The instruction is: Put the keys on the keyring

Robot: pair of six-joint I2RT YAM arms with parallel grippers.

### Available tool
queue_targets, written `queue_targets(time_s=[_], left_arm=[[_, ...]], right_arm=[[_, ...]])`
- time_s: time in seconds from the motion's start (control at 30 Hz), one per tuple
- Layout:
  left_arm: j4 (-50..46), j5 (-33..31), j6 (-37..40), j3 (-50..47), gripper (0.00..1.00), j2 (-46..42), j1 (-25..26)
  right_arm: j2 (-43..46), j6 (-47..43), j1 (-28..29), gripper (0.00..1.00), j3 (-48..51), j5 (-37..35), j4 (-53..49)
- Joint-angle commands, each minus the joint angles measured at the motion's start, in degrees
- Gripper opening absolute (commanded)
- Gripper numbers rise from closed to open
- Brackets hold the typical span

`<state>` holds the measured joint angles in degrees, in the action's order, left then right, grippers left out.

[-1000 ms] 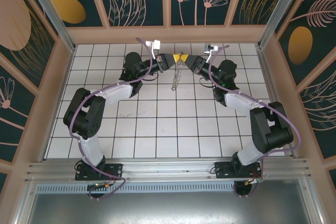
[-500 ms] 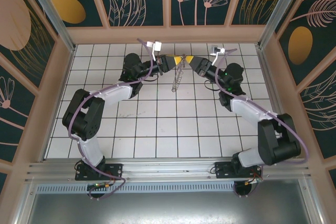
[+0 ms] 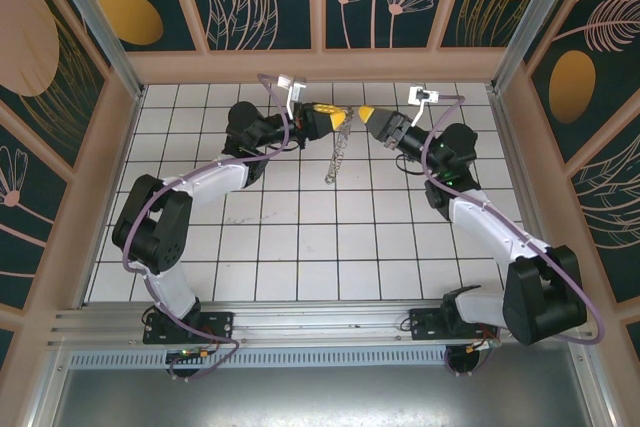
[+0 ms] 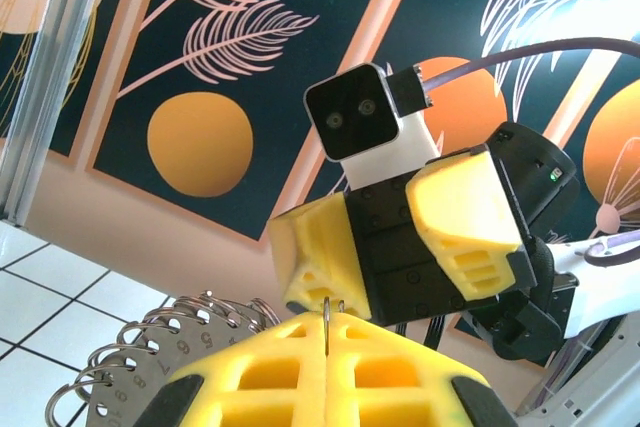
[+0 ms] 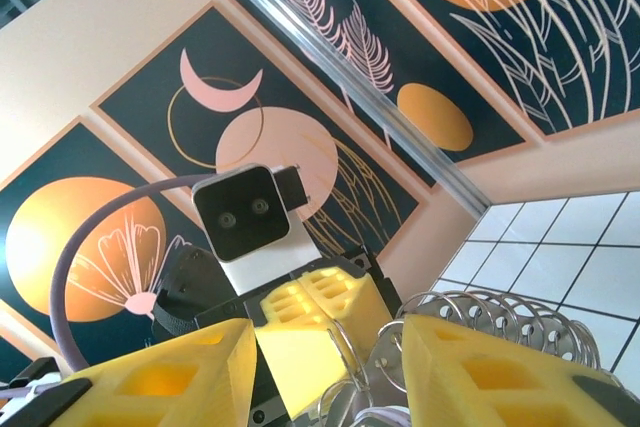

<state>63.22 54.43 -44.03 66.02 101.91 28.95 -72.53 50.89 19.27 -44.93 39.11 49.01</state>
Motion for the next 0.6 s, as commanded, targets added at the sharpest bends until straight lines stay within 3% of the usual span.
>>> queue_targets(time_s=[0.0,0.4,0.57], left_arm=[[3.58,1.64,1.75,0.51,0.0,-2.68,0.23],[5.19,1.48,-0.49,0.79,0.0,-1.55,0.32],[7.17,1.25,-2.53,0.88,0.0,-0.61,0.31]], right_arm=[[-1.09,-0.64,1.2,0.42,0.04,1.58,2.14],[-1.33,-0.69,2.89,0.33,-0.3,1.64,2.62],[2.34,-4.74,2.88,0.34,0.05,-1.14,-3.81]])
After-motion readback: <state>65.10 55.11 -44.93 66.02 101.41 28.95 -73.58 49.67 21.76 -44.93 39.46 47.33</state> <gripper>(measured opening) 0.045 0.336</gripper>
